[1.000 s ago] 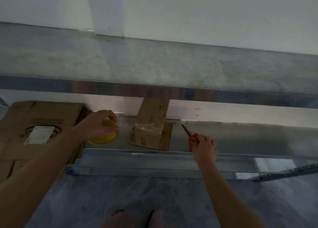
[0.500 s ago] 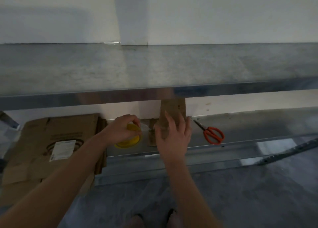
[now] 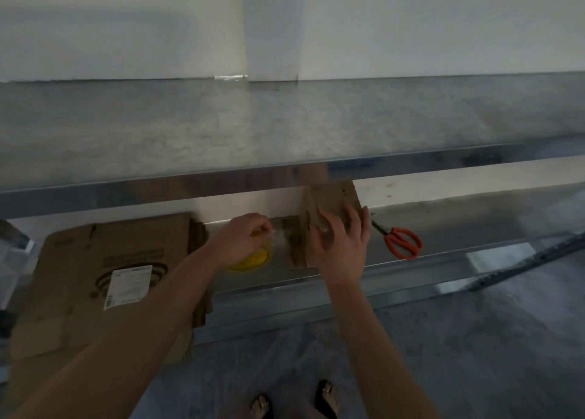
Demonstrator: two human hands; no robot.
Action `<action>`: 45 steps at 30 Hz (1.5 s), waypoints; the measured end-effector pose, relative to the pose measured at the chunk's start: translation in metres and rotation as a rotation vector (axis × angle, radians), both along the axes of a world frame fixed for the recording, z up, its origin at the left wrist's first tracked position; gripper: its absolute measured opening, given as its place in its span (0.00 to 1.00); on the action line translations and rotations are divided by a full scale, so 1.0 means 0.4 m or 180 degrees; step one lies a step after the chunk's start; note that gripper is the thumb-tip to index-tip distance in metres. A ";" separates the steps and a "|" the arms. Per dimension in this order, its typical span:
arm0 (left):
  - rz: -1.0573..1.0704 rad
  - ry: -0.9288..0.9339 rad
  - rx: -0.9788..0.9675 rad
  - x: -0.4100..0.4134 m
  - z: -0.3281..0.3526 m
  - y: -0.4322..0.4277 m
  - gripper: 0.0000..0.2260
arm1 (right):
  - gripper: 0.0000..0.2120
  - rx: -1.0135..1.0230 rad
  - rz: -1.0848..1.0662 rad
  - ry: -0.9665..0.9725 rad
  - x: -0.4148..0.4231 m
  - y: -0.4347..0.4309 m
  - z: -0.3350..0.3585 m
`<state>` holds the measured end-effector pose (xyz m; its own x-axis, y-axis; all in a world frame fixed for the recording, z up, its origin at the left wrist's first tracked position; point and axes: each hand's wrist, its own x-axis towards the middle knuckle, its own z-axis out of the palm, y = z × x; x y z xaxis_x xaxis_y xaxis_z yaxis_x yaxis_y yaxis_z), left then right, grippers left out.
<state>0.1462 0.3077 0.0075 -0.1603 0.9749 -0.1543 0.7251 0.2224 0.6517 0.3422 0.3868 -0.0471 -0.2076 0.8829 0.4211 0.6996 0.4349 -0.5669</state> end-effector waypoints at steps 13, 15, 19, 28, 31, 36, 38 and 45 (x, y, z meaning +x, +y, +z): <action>-0.0053 -0.0217 0.0239 -0.028 -0.031 -0.091 0.05 | 0.27 0.0664 0.0647 -0.1165 0.064 -0.017 0.054; -0.0110 -0.0054 0.0309 -0.024 -0.030 -0.097 0.05 | 0.24 0.0728 0.1103 -0.0842 0.044 -0.067 0.074; -0.0346 0.0189 0.0604 0.002 -0.025 -0.113 0.05 | 0.26 -0.0606 0.1485 -0.0551 -0.020 -0.152 0.079; -0.0496 0.0781 0.0749 0.024 -0.093 -0.174 0.12 | 0.11 -0.2301 0.1801 -0.0061 -0.059 -0.128 0.009; -0.0469 0.0573 0.0494 0.037 -0.141 -0.190 0.19 | 0.06 -0.2072 0.1715 -0.0224 -0.047 -0.115 -0.014; -0.0031 0.0192 0.0258 0.022 -0.205 -0.203 0.30 | 0.09 -0.2054 0.1508 -0.0646 -0.022 -0.137 -0.055; 0.0191 0.0392 0.0297 0.020 -0.228 -0.187 0.26 | 0.10 -0.1983 0.1371 -0.0578 -0.028 -0.150 -0.072; 0.0605 0.0676 -0.0145 0.005 -0.298 -0.115 0.29 | 0.12 -0.2157 0.0841 -0.0448 -0.062 -0.158 -0.146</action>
<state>0.1482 0.2617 -0.1117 -0.3730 0.9171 -0.1406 0.7868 0.3929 0.4759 0.3175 0.3236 -0.1055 -0.4610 0.8530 -0.2448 0.7060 0.1854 -0.6835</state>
